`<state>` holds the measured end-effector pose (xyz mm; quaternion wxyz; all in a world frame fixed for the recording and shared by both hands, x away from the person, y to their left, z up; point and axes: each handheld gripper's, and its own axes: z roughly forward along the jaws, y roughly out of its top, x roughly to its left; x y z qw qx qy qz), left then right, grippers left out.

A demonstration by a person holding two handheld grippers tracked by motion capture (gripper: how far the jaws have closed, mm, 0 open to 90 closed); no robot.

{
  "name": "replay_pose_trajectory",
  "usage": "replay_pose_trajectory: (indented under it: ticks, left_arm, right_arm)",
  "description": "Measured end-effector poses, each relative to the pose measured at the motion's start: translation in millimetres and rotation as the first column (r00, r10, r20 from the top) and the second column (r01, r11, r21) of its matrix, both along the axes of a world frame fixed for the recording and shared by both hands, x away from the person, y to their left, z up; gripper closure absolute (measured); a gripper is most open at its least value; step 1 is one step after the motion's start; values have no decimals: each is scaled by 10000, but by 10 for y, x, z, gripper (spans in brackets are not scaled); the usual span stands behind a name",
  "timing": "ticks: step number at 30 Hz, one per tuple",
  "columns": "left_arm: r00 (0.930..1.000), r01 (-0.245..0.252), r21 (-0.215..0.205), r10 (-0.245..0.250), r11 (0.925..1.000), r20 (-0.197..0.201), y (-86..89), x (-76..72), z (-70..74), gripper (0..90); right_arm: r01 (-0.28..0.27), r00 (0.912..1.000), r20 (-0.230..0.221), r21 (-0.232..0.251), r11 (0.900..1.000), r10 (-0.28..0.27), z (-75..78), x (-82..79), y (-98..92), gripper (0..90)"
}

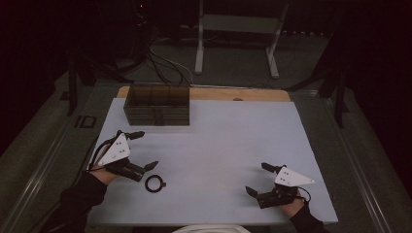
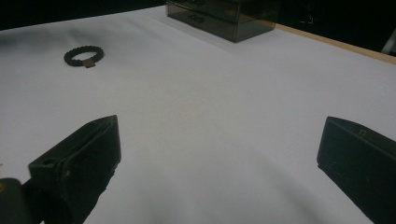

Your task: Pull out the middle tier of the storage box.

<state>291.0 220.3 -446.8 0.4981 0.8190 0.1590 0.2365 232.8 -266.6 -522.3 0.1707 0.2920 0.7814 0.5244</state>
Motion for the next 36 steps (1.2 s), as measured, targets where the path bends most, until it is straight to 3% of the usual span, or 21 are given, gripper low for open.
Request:
replay_pose_trajectory:
  ticks: [6, 17, 18, 21, 22, 23, 26, 30, 35, 36]
  left_arm:
    - [9988, -233, 302, 220, 9993, 429, 17, 128, 14, 10]
    - [9951, -591, 817, 522, 9949, 840, -6, 303, 50, 10]
    - [9910, -907, 1062, 792, 9902, 1084, -17, 327, 42, 10]
    - [9903, -1017, 1235, 887, 9871, 1066, -25, 349, 44, 10]
    - [9867, -1279, 1528, 1101, 9799, 1198, -41, 368, 48, 10]
    - [9867, -1279, 1528, 1101, 9799, 1198, -41, 368, 48, 10]
    - [9811, -1805, 1742, 1648, 9680, 1010, -73, 403, 59, 10]
    - [9842, -1700, 2298, 1534, 9583, 883, -92, 446, 46, 10]
    - [9857, -1630, 2616, 1456, 9513, 845, -108, 503, 29, 10]
    - [9857, -1622, 2877, 1413, 9439, 919, -124, 526, 16, 10]
  right_arm:
    - [-5, 10000, -33, -74, 10000, 5, -9, 4, 6, 0]
    - [-68, 10000, -29, -105, 9999, 67, -12, 0, 16, 0]
    - [-72, 10000, -25, -88, 9999, 72, -10, 1, 13, 0]
    - [-68, 10000, -47, -82, 9999, 67, -12, 1, 13, 0]
    - [-76, 10000, -65, -96, 9999, 75, -15, 1, 15, 0]
    - [-76, 10000, -65, -96, 9999, 75, -15, 1, 15, 0]
    - [-82, 9999, -93, -115, 9999, 81, -19, 4, 15, 0]
    - [-54, 9999, -112, -101, 9999, 53, -20, 6, 12, 0]
    - [-56, 9999, -118, -98, 9999, 55, -21, 8, 11, 0]
    - [-46, 9999, -124, -103, 9999, 45, -21, 7, 11, 0]
